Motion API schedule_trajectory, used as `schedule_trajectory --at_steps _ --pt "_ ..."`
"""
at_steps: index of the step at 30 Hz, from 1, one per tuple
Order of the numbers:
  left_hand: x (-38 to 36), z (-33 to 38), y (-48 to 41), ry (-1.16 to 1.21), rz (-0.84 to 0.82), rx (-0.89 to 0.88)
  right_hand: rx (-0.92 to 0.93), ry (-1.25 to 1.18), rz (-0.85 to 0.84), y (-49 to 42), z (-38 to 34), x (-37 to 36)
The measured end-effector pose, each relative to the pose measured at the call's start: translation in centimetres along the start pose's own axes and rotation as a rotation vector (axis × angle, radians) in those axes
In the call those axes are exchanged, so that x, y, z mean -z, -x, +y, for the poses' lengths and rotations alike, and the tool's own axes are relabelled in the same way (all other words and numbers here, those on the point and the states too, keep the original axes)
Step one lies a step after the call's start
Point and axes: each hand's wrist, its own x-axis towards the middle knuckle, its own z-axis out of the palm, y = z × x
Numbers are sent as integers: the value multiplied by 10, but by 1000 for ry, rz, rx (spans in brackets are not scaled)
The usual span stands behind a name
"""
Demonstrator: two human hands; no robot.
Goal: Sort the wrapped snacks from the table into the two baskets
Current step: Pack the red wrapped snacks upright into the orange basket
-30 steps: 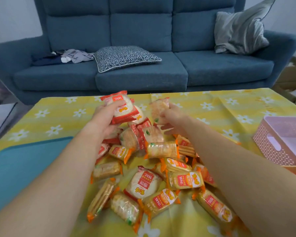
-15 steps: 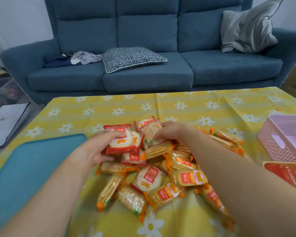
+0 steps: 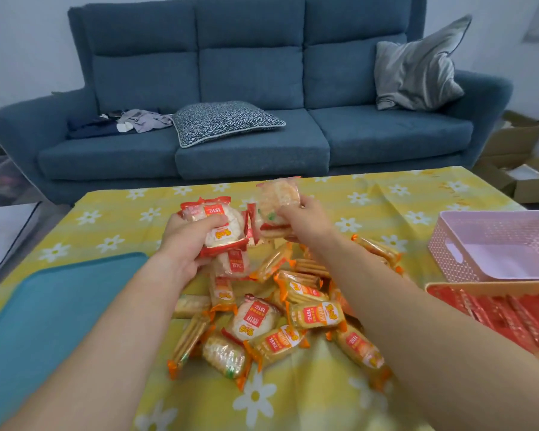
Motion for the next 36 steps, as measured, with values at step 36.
schedule_trajectory --at_steps 36 --pt "-245 -87 199 -704 -316 -464 162 719 493 161 40 265"
